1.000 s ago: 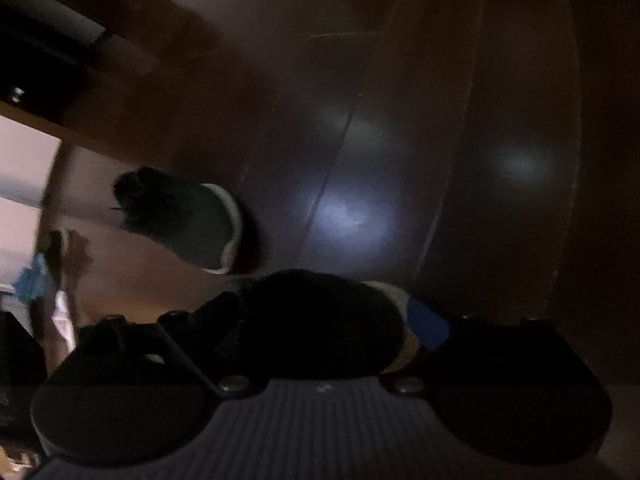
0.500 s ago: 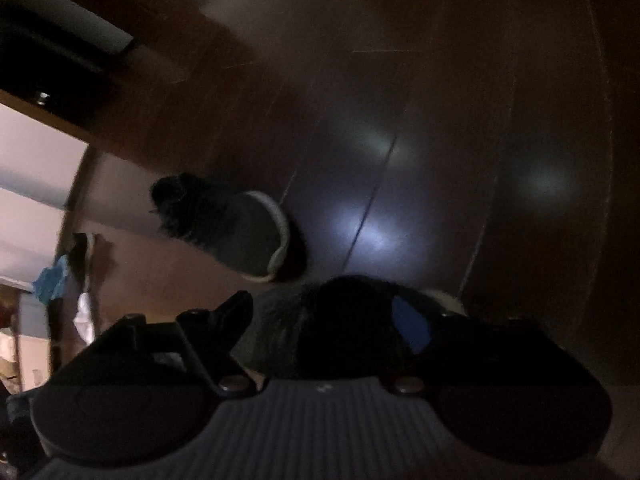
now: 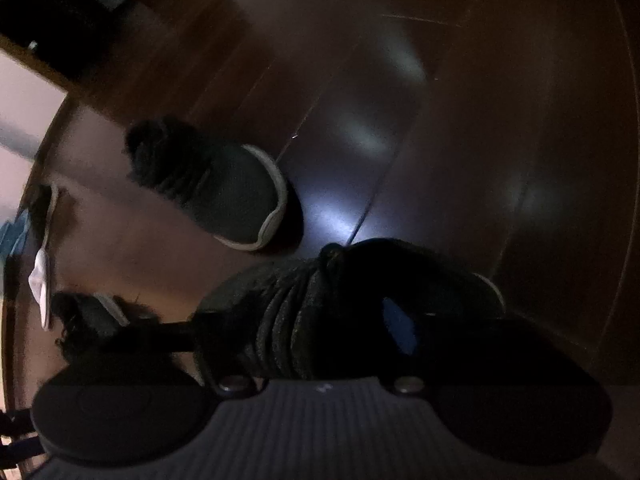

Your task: Organize scattered shoes

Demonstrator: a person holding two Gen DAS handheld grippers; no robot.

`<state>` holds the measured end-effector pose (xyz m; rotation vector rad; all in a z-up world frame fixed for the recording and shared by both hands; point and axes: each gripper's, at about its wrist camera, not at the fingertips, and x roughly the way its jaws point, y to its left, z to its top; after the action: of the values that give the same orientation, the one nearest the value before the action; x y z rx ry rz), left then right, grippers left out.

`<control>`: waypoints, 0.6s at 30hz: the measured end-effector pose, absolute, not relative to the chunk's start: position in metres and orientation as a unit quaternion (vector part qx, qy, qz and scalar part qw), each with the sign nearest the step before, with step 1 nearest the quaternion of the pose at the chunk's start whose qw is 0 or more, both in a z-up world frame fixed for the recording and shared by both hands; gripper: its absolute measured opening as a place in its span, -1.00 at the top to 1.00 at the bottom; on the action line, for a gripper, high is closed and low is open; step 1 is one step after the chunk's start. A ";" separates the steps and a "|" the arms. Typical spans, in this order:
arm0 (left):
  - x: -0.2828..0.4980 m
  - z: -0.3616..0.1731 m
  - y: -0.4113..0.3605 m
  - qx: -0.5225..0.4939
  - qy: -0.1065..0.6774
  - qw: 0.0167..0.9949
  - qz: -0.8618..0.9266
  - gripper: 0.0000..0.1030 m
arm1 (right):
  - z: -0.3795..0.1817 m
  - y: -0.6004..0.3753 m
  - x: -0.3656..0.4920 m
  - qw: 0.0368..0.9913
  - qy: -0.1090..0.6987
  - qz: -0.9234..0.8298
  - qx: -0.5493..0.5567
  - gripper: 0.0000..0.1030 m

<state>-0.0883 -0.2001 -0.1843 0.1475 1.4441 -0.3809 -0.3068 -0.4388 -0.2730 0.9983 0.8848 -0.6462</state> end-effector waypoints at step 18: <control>-0.093 -0.183 -0.234 0.093 0.645 0.726 -0.217 -0.76 | -0.253 -0.425 -0.285 0.802 0.503 -0.229 0.227 0.59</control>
<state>-0.0930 -0.2339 -0.1827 0.2049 1.4233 -0.4784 -0.2852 -0.4255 -0.2529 0.4859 1.0779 -0.4905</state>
